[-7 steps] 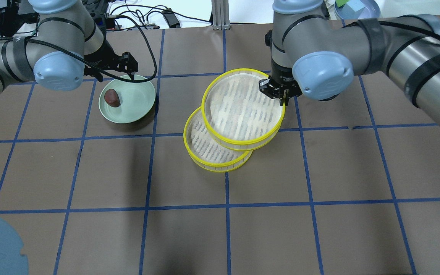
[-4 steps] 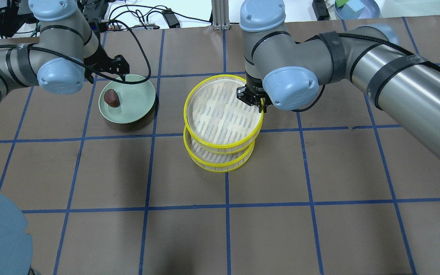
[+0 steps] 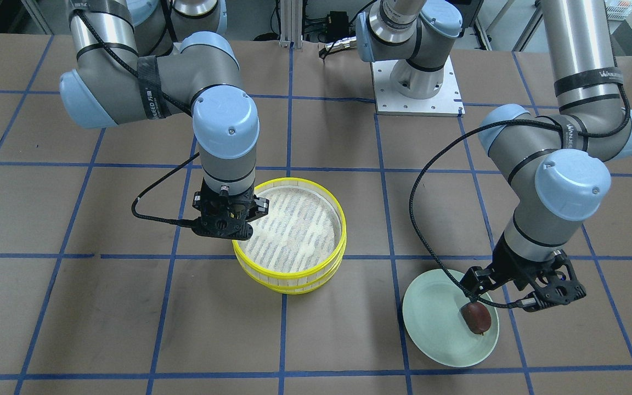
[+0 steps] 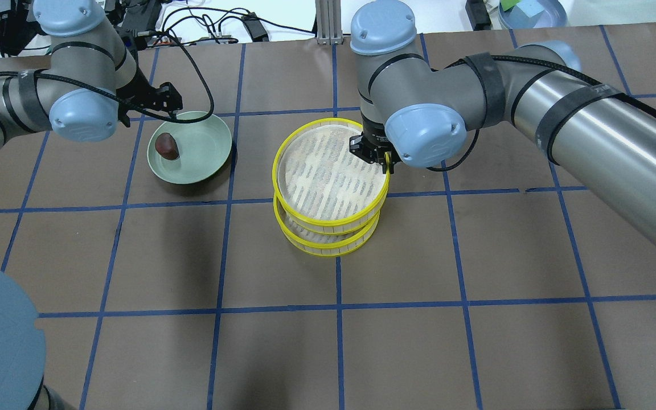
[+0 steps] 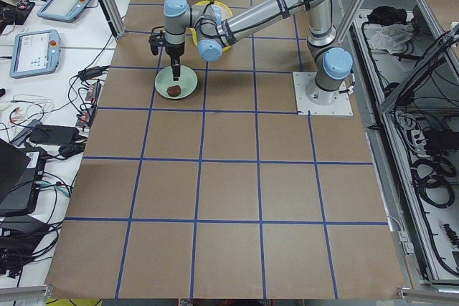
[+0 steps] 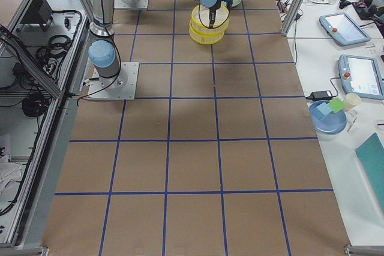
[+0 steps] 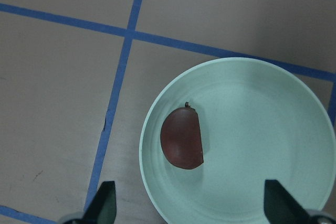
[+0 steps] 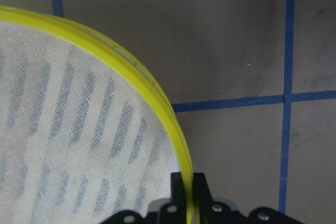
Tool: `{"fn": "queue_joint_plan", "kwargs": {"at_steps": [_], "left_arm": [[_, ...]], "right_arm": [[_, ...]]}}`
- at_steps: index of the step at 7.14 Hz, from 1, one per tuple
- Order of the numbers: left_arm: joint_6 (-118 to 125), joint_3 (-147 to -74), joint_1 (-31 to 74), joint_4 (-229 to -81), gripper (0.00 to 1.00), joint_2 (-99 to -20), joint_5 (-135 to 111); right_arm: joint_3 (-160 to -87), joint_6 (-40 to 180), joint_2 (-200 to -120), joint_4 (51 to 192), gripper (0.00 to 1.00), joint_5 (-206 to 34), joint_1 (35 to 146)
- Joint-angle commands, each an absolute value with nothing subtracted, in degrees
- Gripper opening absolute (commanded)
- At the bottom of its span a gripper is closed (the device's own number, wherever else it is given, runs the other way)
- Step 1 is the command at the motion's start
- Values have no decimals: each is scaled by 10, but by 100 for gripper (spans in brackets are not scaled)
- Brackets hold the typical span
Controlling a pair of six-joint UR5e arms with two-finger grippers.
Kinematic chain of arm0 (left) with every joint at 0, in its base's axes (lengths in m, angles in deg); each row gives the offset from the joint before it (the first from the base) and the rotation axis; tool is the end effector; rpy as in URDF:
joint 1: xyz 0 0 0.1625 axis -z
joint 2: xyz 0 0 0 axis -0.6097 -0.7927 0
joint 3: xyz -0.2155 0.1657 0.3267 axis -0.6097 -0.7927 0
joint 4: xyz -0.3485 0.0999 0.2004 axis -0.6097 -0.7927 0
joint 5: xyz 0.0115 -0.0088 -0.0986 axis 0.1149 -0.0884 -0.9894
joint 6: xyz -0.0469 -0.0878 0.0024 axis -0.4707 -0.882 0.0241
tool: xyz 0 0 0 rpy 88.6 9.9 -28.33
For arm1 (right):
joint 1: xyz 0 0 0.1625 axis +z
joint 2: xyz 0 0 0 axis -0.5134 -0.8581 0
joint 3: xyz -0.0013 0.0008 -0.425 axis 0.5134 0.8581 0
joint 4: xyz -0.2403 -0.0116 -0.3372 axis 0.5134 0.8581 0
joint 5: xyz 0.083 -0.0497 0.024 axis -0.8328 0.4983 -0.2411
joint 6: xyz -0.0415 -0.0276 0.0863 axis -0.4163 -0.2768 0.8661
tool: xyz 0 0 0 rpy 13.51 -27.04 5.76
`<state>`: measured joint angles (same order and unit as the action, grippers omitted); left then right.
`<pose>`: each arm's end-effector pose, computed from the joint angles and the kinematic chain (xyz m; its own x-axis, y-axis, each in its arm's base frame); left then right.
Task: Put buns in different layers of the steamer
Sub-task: 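Restack the top tier with right gripper while left gripper returns to the plate, then release the top tier and raise the right gripper away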
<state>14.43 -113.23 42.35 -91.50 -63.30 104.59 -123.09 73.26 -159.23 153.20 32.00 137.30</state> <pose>-0.0116 -0.6462 0.2928 -0.9649 -0.2518 -0.0743 -0.2349 0.9544 -0.1841 0.2892 -0.5416 0.2993 -0.9923 0.0532 0.1118 0.0586 0.9973 0.0451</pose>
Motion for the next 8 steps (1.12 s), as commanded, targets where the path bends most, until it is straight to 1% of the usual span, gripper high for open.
{"fn": "queue_joint_plan", "kwargs": {"at_steps": [1,3,6,7,8], "left_arm": [[141,-1146,422,-904,100,-636,1057],[147,-1153,420,-851,100,-636,1058],[140,-1159,418,-850,100,-638,1096],[96,-1158,418,-849,100,-645,1094],[29,-1153,418,-849,100,-653,1091]], "right_arm": [[-1233,735,-1589,1531,0,303,1373],[-1233,738,-1585,1533,0,303,1379],[-1233,739,-1582,1533,0,303,1381],[-1234,739,-1582,1529,22,303,1381],[-1237,726,-1586,1529,86,308,1381]]}}
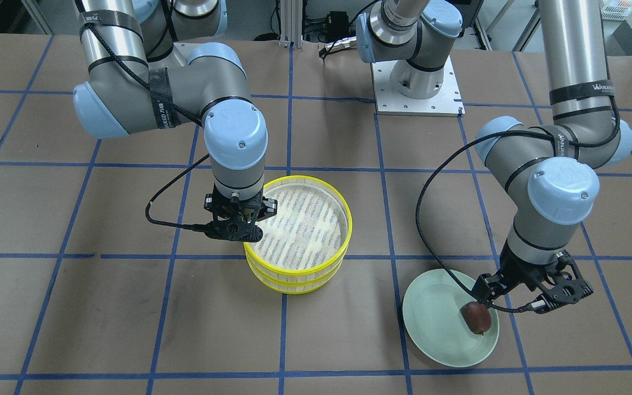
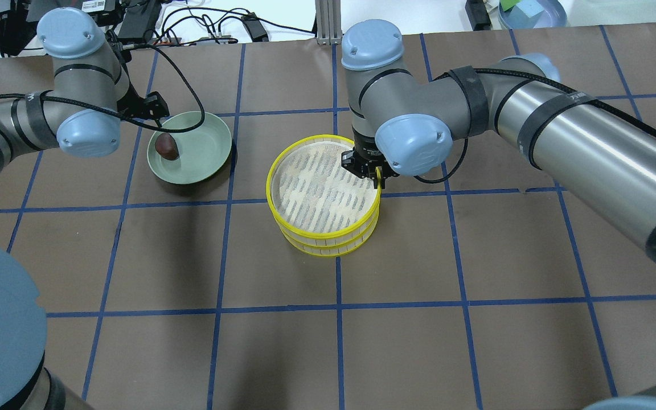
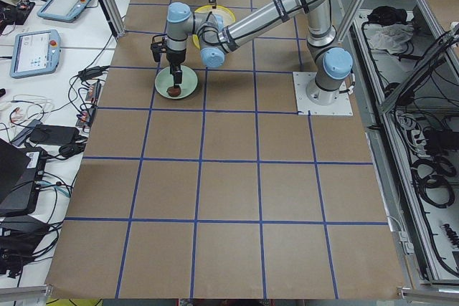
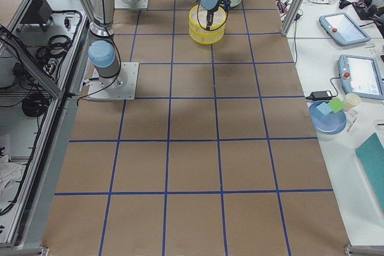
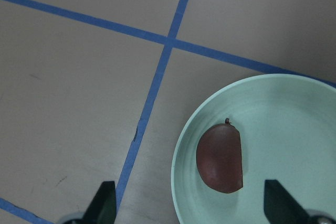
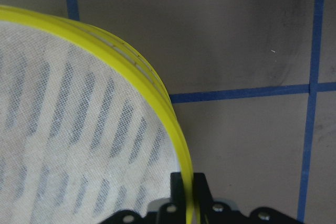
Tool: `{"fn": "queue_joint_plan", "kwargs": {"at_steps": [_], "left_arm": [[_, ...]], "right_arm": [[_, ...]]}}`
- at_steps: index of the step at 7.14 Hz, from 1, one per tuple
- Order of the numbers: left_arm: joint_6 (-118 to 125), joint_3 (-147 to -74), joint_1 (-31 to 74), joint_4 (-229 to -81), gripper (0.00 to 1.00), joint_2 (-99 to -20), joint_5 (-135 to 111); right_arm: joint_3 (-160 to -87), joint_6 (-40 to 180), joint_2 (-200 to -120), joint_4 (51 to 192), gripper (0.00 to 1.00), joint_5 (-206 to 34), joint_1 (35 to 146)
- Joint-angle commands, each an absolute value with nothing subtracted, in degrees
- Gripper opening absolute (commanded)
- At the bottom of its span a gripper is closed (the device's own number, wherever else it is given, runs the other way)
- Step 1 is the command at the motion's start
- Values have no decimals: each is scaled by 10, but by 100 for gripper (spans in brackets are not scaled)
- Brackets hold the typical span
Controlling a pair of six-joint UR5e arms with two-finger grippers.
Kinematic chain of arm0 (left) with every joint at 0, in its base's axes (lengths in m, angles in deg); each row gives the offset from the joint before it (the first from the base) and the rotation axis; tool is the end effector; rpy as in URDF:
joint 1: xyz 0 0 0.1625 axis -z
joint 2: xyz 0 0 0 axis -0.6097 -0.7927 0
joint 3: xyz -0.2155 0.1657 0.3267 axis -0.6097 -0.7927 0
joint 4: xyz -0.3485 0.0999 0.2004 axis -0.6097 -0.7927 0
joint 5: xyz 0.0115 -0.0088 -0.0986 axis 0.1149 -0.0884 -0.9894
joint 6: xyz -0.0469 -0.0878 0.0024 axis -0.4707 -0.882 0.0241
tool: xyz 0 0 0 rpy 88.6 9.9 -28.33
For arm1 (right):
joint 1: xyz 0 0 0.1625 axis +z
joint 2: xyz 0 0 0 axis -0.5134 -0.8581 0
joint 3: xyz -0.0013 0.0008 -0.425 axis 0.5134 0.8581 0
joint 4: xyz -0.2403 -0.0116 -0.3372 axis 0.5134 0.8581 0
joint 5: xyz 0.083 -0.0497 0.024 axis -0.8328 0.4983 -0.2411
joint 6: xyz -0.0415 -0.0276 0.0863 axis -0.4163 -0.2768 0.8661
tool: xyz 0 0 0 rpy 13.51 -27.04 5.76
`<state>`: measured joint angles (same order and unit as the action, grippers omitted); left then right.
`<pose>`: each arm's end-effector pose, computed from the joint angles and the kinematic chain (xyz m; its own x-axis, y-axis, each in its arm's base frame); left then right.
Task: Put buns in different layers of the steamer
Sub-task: 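Release the top tier and raise the right gripper away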
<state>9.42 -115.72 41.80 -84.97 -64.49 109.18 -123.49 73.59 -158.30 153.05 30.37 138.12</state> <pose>0.0023 -0.6442 0.2740 -0.9238 -0.3616 -0.1261 -0.3232 0.9128 -0.2496 0.2996 -0.5365 0.2860 -0.9946 0.0440 0.0942 0.0515 0.9956 0.0784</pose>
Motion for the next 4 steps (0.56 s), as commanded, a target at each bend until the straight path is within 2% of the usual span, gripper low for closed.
{"fn": "queue_joint_plan", "kwargs": {"at_steps": [1,4], "left_arm": [[-20,-1152,419,-847,100,-655,1088],[-24,-1144,419,-812,100,-681,1051]], "right_arm": [[-1236,715,-1597,1530,100,310,1380],[-1229,689,-1722,1477,100,304,1359]]}}
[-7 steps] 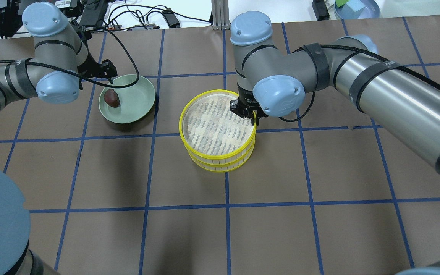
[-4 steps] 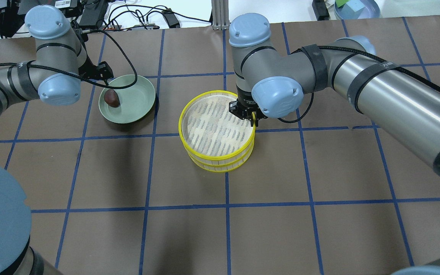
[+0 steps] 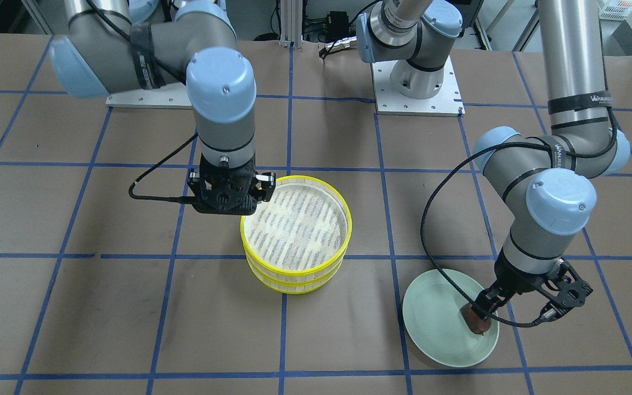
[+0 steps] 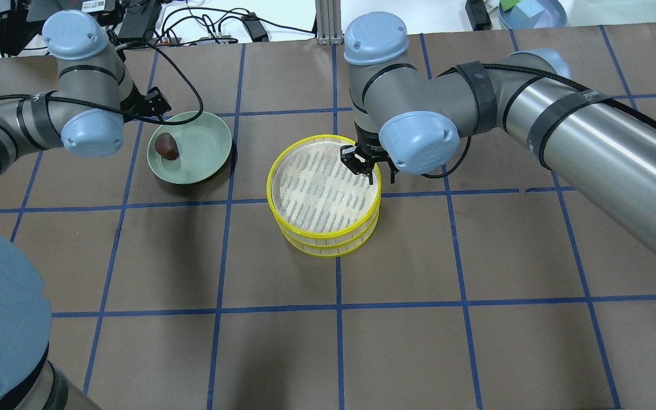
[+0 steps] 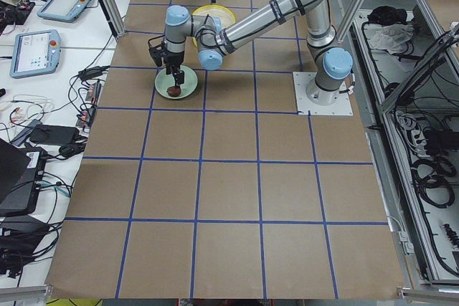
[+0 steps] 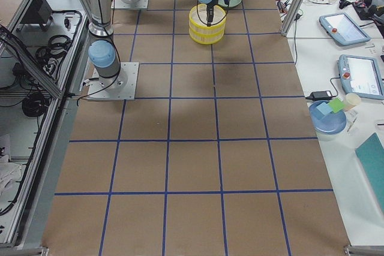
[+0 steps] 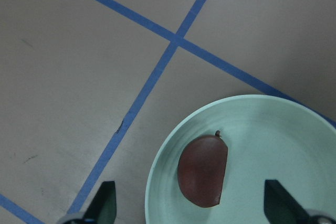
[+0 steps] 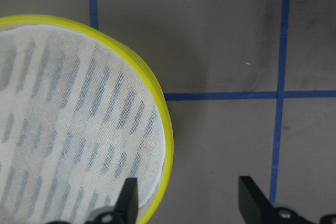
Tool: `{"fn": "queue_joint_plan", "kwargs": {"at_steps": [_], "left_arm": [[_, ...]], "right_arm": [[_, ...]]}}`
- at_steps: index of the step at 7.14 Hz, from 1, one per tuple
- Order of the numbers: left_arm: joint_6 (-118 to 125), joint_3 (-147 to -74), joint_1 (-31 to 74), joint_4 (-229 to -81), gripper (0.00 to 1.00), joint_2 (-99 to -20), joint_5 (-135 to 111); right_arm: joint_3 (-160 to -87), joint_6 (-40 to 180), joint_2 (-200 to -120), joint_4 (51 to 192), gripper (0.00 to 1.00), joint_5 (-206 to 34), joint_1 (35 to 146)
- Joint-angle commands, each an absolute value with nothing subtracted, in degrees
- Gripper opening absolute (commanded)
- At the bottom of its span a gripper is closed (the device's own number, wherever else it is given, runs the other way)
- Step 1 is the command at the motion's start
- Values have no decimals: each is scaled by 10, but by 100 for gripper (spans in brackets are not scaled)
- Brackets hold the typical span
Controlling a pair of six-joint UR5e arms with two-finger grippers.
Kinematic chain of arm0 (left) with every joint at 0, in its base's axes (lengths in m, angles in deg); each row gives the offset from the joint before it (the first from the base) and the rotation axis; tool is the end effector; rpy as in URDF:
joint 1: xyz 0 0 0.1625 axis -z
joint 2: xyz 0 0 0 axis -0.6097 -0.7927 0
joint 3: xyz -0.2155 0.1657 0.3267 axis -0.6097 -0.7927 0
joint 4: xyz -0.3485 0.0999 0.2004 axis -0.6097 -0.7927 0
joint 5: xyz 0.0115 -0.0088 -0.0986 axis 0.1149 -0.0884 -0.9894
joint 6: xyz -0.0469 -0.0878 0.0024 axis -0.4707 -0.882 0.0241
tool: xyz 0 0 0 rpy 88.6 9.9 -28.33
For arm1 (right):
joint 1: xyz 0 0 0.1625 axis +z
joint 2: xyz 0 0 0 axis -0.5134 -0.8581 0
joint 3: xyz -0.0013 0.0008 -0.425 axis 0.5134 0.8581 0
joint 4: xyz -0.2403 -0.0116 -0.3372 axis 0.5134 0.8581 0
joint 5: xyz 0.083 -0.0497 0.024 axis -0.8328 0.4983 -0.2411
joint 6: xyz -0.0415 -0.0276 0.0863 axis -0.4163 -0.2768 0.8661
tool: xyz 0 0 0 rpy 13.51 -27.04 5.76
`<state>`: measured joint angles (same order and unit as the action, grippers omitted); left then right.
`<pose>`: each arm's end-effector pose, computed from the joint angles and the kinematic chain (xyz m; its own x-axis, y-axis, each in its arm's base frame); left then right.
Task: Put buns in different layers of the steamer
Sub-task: 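Release the top tier and raise the right gripper away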
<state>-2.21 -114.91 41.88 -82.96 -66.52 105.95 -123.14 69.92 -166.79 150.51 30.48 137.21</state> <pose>-0.0022 -0.6554 0.2613 -0.8498 -0.5269 -0.0173 -0.5045 0.8222 -0.2635 0.2830 -0.5145 0.3718 -0.9982 0.0038 0.0600 0.0025 0.9998 -0.0216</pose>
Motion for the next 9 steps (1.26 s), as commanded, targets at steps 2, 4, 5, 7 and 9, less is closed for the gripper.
{"fn": "queue_joint_plan", "kwargs": {"at_steps": [2,4,5,7,9], "left_arm": [[-24,-1136,419,-807,100,-704,1043],[-29,-1136,420,-808,100,-719,1023],[-21,-1140,419,-809,93,-725,1024],[-1,-1143,419,-812,91,-725,1027],[11,-1143,419,-820,91,-726,1028]], "right_arm": [[-1213,690,-1802,1393,100,290,1343],[-1192,680,-1819,1322,100,266,1300],[-1187,670,-1819,1322,100,258,1275],[-1179,669,-1819,1324,100,264,1270],[-1183,669,-1819,1320,100,265,1270]]}}
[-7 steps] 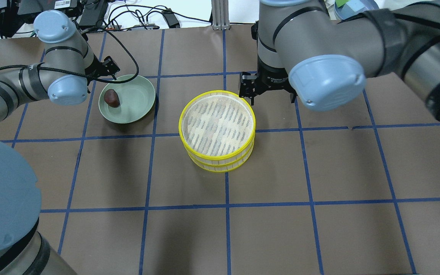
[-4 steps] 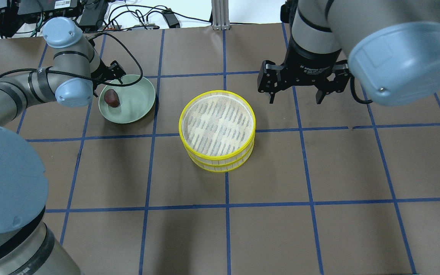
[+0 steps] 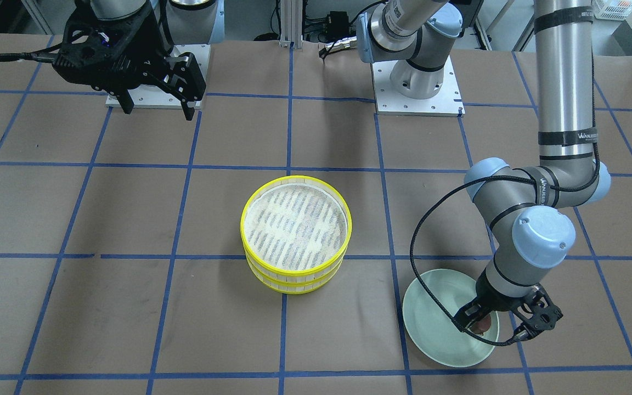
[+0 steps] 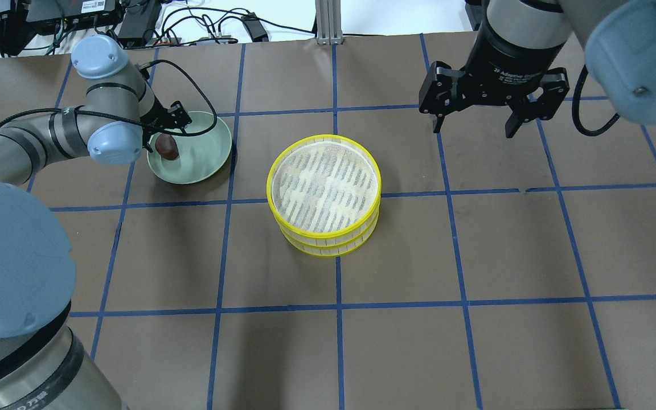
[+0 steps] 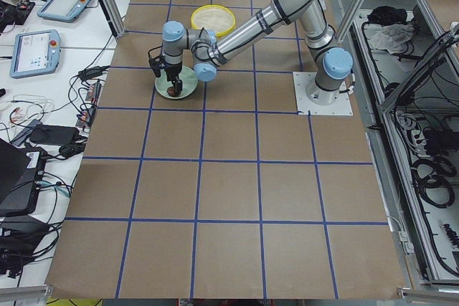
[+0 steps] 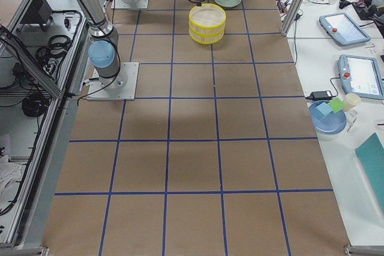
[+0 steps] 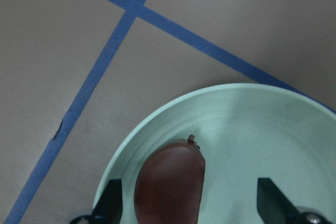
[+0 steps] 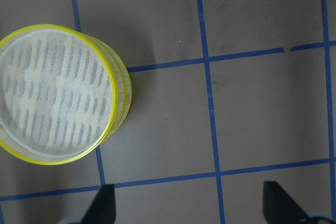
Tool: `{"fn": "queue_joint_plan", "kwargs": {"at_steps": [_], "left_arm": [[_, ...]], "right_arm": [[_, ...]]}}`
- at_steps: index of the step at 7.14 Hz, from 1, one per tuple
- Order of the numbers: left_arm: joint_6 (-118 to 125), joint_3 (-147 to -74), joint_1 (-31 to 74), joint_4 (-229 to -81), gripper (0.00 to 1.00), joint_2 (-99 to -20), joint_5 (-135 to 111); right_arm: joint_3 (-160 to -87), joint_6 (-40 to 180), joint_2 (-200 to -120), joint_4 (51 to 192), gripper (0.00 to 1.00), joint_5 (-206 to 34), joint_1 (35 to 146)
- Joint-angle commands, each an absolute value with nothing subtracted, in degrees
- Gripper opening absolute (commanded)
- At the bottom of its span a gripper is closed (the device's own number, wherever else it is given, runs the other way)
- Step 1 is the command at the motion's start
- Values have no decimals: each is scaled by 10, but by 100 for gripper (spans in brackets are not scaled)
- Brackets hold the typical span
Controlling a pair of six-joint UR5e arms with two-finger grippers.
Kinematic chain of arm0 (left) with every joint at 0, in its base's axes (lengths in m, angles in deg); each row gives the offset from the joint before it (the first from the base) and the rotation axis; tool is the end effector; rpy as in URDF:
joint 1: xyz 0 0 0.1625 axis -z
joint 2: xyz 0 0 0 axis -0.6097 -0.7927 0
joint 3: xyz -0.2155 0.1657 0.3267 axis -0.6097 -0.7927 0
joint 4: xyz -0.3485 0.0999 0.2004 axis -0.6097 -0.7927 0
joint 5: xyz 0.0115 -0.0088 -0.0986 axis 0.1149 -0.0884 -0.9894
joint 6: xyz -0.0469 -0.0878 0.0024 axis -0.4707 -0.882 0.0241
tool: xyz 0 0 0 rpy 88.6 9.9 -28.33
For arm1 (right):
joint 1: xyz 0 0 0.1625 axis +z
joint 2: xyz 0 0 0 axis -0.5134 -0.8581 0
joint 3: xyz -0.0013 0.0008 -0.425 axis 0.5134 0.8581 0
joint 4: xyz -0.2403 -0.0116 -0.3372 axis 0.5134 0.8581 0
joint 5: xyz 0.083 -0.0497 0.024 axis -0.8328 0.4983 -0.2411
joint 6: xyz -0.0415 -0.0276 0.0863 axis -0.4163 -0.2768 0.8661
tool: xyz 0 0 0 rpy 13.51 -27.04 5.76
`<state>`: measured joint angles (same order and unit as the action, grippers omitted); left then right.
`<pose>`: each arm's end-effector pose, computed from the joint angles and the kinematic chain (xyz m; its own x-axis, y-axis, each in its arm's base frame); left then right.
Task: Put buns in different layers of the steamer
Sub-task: 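Grasp the brown bun on the green plate with the left gripper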
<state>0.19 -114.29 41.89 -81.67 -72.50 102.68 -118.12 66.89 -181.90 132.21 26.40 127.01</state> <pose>-0.0056 -0.6685 0.2003 -0.8769 -0.4808 0.0021 -0.4733 0.8624 -0.1797 0.1843 -0.4615 0.5219 -0.9917 0.1274 -0.0156 0.1279 0.9912 -0.0329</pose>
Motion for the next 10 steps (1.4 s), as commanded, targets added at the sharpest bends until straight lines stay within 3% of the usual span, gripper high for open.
{"fn": "queue_joint_plan", "kwargs": {"at_steps": [1,2,3,7,10], "left_arm": [[21,-1143,419,-820,87,-726,1029],[25,-1143,419,-821,31,-726,1028],[36,-1140,419,-820,0,-724,1028],[44,-1135,419,-845,0,-722,1024],[48,-1091,423,-883,0,-693,1013]], "right_arm": [[-1184,669,-1818,1319,100,265,1270],[-1184,669,-1818,1318,100,265,1270],[-1185,669,-1818,1317,100,264,1270],[-1185,668,-1816,1317,100,265,1270],[-1185,668,-1816,1317,100,265,1270]]}}
